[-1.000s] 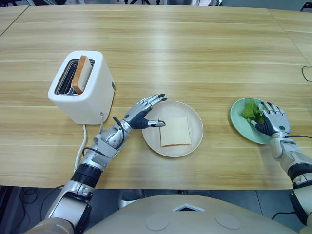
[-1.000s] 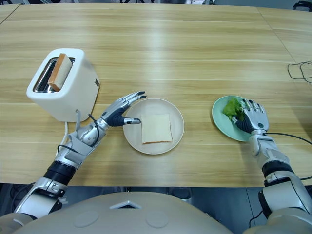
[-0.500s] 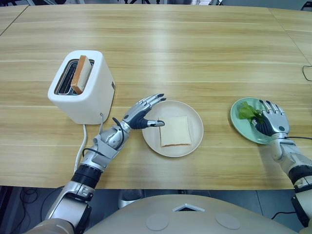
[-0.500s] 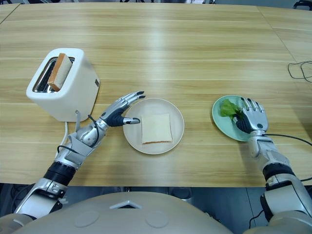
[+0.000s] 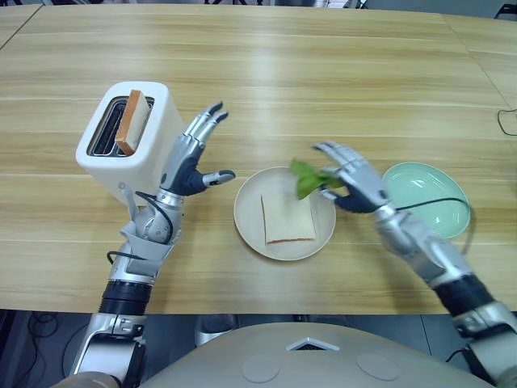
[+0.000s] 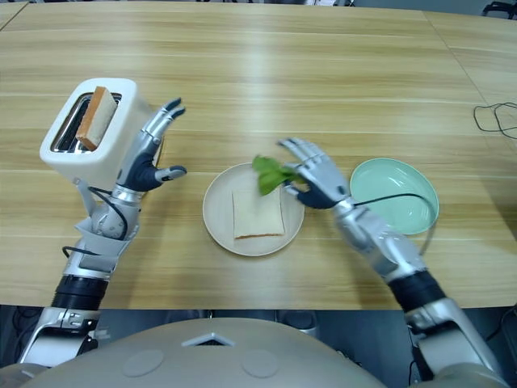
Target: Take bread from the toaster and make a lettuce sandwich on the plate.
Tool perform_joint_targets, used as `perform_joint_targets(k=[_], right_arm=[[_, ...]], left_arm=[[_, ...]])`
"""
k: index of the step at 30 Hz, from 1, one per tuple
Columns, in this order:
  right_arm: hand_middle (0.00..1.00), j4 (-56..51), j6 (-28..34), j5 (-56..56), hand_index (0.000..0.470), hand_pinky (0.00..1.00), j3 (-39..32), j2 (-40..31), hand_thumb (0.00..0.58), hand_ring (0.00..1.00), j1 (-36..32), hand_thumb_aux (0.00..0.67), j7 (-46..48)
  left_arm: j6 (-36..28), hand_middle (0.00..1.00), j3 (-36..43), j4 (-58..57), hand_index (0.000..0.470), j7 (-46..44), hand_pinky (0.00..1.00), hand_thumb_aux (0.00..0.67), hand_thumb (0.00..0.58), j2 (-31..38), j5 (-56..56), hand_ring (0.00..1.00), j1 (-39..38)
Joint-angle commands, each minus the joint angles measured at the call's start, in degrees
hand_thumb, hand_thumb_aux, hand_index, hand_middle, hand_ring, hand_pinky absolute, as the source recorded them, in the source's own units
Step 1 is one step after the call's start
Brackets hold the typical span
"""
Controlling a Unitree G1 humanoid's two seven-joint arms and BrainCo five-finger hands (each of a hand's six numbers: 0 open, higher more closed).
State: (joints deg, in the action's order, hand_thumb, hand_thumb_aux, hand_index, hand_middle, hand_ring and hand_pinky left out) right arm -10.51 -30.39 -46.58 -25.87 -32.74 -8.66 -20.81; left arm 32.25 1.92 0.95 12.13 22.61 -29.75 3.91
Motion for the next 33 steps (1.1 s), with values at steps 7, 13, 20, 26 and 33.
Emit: perform_joint_targets(k=[7,13,20,26,33], right_arm=[[0.0,-11.6,-4.0,-8.3,0.46,0.0,-8.6,5.2,0.58,0.0,-4.1,0.67,-0.9],[0.0,-11.9,-3.9,-8.2,0.46,0.0,-7.7,3.6,0.58,0.0,-3.4,0.67,-1.1],[0.0,-8.9,-2.6,-7.4,0.382,0.0,-5.4,1.3,0.564,0.0,-2.4,0.557,-0.7],[0.0,-8.5,-1.8,-7.6,0.359,0.0,-4.3,0.4,0.552,0.0,-2.3,0.523,-0.6],[0.0,-11.4,-0.3,-8.0,0.278,0.0,-4.3,0.4,0.489,0.0,-2.8,0.405,-0.9]], left_arm=[[-8.3,0.0,-12.5,4.5,0.0,8.5,0.0,0.0,0.0,3.4,-9.3,0.0,-0.8],[-18.7,0.0,-19.5,5.9,0.0,10.3,0.0,0.0,0.0,8.9,-16.8,0.0,-2.4],[-24.9,0.0,-20.3,3.0,0.0,8.2,0.0,0.0,0.0,12.3,-16.9,0.0,-4.2],[-27.6,0.0,-17.7,-0.2,0.0,6.4,0.0,0.0,0.0,13.1,-17.4,0.0,-5.1],[-29.4,0.0,-14.0,-4.3,0.0,4.5,0.0,0.0,0.0,15.0,-17.9,0.0,-5.3]])
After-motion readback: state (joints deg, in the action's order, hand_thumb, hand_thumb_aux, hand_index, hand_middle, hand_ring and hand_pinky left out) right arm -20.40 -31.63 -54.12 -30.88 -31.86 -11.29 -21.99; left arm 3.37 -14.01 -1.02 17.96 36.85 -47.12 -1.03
